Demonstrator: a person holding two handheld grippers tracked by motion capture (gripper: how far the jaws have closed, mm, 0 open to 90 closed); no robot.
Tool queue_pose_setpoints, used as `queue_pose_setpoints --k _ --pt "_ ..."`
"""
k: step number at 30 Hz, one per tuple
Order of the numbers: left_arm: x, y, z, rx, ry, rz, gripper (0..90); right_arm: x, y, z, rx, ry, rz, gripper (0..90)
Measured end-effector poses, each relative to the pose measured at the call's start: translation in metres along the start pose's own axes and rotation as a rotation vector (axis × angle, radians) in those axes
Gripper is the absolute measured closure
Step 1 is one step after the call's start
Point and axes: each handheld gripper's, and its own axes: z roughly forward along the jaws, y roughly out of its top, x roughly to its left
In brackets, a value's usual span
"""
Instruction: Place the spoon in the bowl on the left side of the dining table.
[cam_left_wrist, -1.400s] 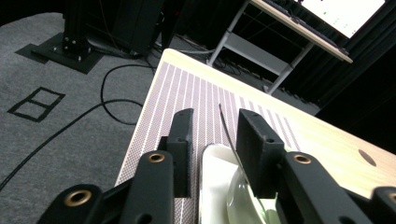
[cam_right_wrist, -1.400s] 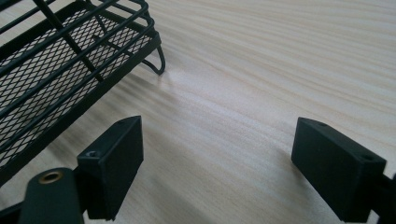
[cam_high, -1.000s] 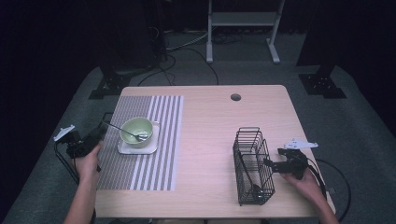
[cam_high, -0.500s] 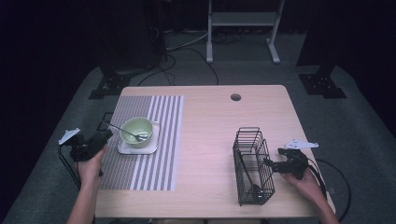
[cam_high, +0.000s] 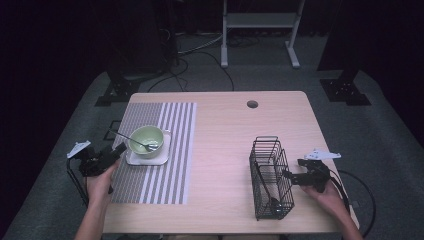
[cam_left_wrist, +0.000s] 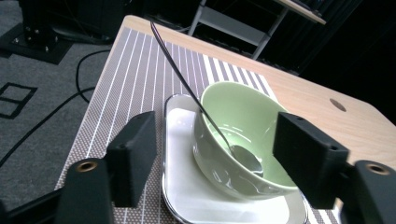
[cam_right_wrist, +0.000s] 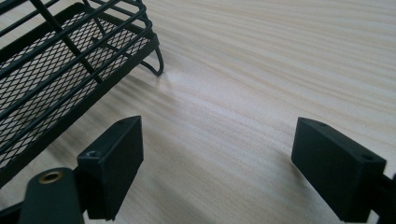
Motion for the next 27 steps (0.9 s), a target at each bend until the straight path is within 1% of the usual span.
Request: queue_pose_setpoints --k 2,7,9,15,18,21,27 --pt "-0.001 -0.002 0.0 0.007 0.002 0.006 28.5 0.0 0.0 0.0 0.0 0.001 0.002 15.7" --pt "-0.003 -0.005 0.001 0.028 0.01 0.014 21.7 0.0 0.0 0.0 0.0 0.001 0.001 15.7" --pt "-0.004 -0.007 0.001 0.037 0.004 0.02 20.4 0.0 0.0 0.0 0.001 0.001 0.0 15.7" --pt "-0.009 -0.01 0.001 0.047 -0.001 0.035 18.1 0.0 0.0 0.0 0.0 0.0 0.0 15.7" --pt "-0.012 -0.012 0.001 0.057 -0.009 0.049 16.9 0.0 0.0 0.0 0.0 0.0 0.001 15.7" --pt "-0.015 -0.013 0.002 0.057 -0.019 0.052 16.8 0.0 0.0 0.0 -0.001 0.001 0.0 15.7" --pt "-0.024 -0.014 0.002 0.061 -0.037 0.073 16.7 0.0 0.0 0.0 -0.001 0.0 0.0 15.7"
